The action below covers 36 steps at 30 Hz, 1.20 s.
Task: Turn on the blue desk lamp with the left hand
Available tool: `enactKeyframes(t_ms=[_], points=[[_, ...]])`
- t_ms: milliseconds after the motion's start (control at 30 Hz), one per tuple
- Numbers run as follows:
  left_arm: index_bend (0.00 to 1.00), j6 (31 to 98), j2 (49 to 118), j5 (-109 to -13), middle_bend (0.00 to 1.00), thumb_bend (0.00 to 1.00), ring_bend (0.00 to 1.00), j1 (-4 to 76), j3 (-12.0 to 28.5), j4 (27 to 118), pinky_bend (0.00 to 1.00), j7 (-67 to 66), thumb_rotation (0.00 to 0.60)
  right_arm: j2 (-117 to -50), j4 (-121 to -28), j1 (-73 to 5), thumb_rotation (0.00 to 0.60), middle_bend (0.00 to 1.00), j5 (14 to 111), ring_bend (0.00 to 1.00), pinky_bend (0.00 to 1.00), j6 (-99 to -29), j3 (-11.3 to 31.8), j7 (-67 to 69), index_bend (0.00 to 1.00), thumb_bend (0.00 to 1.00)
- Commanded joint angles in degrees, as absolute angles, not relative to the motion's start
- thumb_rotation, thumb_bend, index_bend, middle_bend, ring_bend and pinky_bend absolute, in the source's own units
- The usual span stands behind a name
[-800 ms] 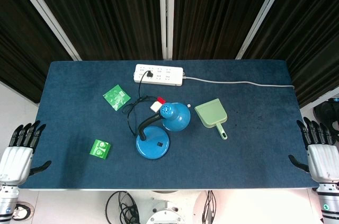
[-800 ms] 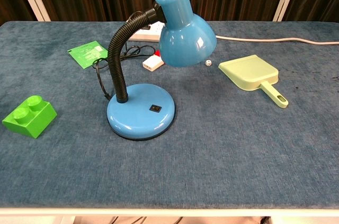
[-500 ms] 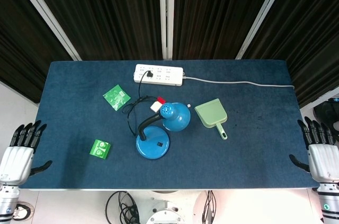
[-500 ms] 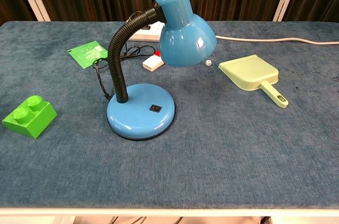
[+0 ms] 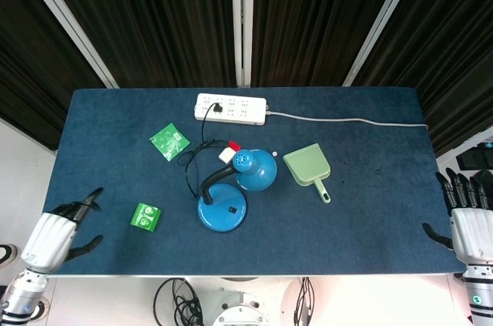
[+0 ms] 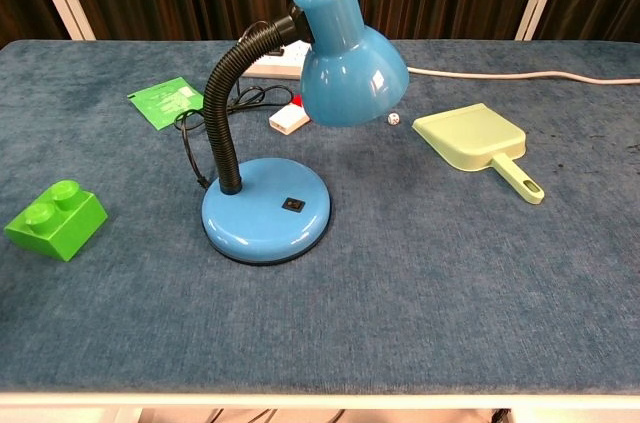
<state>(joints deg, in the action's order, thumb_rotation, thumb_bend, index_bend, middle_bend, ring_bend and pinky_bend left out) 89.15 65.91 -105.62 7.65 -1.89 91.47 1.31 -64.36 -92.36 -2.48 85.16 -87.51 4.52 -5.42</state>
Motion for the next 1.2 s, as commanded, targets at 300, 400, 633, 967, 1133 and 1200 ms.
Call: enactKeyframes(t_ms=[300, 400, 633, 967, 1133, 1200], points=[[0.26, 74.86, 75.76, -111.13, 0.78, 0.38, 0.82, 16.35, -3.22, 95.51, 0.94, -9.78, 0.600, -64.17, -92.06, -1.60, 0.600, 0.00, 85.55, 0.00, 0.00, -88.31, 3.97, -4.36, 0.00, 0.07], [0.24, 70.80, 76.98, -108.66, 0.79, 0.38, 0.82, 19.04, -1.54, 97.44, 0.94, -10.04, 0.600, -63.85, -92.06, -1.24, 0.600, 0.00, 85.43, 0.00, 0.00, -88.82, 4.06, -3.83, 0.00, 0.07], [0.18, 57.88, 79.71, -99.66, 0.79, 0.39, 0.82, 25.12, 1.36, 98.84, 0.94, -15.22, 0.600, -62.92, -91.59, -0.58, 0.600, 0.00, 84.35, 0.00, 0.00, -90.00, 5.11, -1.20, 0.00, 0.07], [0.11, 50.27, 84.43, -90.29, 0.80, 0.40, 0.82, 29.49, 3.08, 99.26, 0.93, -22.55, 0.600, -62.24, -91.46, -0.32, 0.600, 0.00, 83.61, 0.00, 0.00, -90.09, 5.70, 0.18, 0.00, 0.08], [0.09, 48.02, 86.11, -85.58, 0.80, 0.41, 0.83, 31.36, 3.92, 99.53, 0.93, -23.47, 0.600, -62.08, -91.32, -0.12, 0.600, 0.00, 83.38, 0.00, 0.00, -90.22, 5.84, 0.62, 0.00, 0.08], [0.07, 46.19, 86.50, -82.80, 0.80, 0.41, 0.83, 32.47, 4.26, 99.50, 0.93, -23.92, 0.600, -62.04, -91.31, -0.06, 0.600, 0.00, 83.29, 0.00, 0.00, -90.27, 5.93, 0.93, 0.00, 0.08]])
